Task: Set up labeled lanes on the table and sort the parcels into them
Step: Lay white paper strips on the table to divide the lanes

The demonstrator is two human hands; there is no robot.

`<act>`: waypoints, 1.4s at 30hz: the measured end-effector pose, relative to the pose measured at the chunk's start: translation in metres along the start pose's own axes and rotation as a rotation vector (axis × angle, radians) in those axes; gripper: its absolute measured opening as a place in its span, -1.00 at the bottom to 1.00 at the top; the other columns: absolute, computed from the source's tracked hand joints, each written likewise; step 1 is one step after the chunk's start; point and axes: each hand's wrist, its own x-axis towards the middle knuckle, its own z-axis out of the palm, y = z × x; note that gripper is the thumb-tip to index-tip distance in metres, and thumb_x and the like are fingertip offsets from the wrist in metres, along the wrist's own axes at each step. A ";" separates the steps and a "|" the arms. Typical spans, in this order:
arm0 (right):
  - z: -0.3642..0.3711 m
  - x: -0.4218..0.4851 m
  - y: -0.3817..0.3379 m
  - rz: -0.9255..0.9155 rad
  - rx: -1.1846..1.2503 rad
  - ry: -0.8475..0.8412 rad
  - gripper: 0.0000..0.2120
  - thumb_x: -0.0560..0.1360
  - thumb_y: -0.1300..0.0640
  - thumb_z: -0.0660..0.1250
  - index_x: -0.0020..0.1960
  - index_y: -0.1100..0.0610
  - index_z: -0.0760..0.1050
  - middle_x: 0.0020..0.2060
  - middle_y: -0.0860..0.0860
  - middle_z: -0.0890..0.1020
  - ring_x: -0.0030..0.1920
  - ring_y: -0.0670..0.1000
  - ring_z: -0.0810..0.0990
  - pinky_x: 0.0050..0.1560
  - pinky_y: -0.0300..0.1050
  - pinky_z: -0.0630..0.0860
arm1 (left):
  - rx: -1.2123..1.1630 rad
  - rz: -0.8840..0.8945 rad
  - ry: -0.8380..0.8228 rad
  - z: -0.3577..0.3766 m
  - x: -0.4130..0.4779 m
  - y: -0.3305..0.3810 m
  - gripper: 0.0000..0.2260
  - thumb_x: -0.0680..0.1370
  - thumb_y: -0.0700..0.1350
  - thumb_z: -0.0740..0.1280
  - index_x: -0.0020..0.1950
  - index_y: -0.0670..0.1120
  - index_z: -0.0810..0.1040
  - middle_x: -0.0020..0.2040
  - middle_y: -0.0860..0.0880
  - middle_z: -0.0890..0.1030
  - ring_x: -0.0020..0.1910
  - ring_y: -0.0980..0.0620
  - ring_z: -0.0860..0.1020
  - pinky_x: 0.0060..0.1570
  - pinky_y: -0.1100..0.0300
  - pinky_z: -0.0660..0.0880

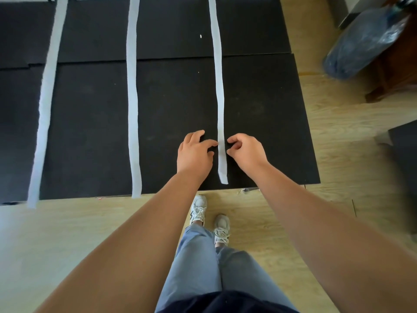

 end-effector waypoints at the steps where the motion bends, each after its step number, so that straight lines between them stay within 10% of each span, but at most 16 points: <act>1: 0.000 0.000 0.001 0.000 -0.005 0.002 -0.75 0.54 0.19 0.39 0.21 0.04 0.56 -0.11 -0.05 0.63 -0.09 -0.06 0.61 -0.04 -0.15 0.55 | 0.001 0.001 -0.007 0.000 0.000 0.001 -0.68 0.63 -0.13 0.26 0.36 0.10 0.53 0.53 -0.02 0.28 0.55 -0.04 0.13 0.50 -0.01 0.11; 42: -0.010 0.057 -0.062 -0.221 -0.750 0.017 -0.62 0.60 0.02 0.32 0.39 0.05 0.45 0.36 -0.06 0.44 0.33 0.02 0.43 0.25 -0.04 0.44 | -0.017 0.069 -0.048 -0.053 0.071 -0.021 -0.71 0.65 -0.16 0.23 0.36 0.00 0.52 0.43 0.04 0.42 0.45 0.02 0.31 0.36 0.12 0.34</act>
